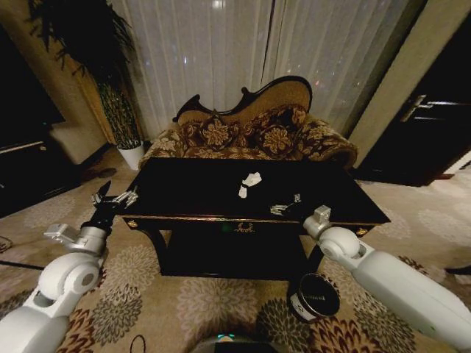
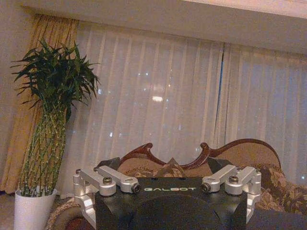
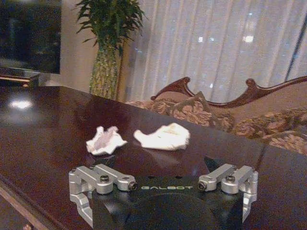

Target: Move to the front of the table and place the trash on the table into the trash bin.

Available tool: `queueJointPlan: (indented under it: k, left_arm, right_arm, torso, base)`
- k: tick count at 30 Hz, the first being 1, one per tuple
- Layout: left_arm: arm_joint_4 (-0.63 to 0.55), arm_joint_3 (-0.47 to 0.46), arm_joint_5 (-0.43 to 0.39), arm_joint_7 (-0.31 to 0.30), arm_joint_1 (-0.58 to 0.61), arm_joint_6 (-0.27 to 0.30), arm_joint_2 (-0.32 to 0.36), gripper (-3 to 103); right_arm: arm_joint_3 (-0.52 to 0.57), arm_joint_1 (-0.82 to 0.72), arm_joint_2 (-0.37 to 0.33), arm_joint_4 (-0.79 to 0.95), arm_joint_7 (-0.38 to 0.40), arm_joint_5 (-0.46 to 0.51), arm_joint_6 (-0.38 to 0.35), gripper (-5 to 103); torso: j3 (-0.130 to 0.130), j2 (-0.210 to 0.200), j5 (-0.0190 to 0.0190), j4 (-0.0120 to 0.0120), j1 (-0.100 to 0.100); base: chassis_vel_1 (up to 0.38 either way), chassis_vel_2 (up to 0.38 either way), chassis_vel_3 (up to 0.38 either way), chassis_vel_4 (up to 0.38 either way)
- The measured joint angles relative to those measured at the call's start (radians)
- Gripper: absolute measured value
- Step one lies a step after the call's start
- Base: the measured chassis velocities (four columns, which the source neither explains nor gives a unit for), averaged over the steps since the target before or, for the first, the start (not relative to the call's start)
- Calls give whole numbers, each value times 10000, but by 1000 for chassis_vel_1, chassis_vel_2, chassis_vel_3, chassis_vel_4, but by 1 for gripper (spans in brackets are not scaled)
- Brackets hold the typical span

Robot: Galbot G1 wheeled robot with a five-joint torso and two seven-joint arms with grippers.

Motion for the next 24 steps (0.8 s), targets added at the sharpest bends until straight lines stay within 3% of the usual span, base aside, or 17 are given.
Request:
queueJointPlan:
  k: [8,24]
  left_arm:
    - [0,0,0,0,0,0,0,100]
    - [0,0,0,0,0,0,0,100]
  right_arm:
    - [-1896,1913,652,-562,176,396,-266,100]
    - [-3259,3013,1900,-1522,233,380,-339,100]
  torso:
    - [0,0,-1,3,1]
    - [0,0,-2,1,0]
  base:
    - [0,0,0,0]
    - [0,0,0,0]
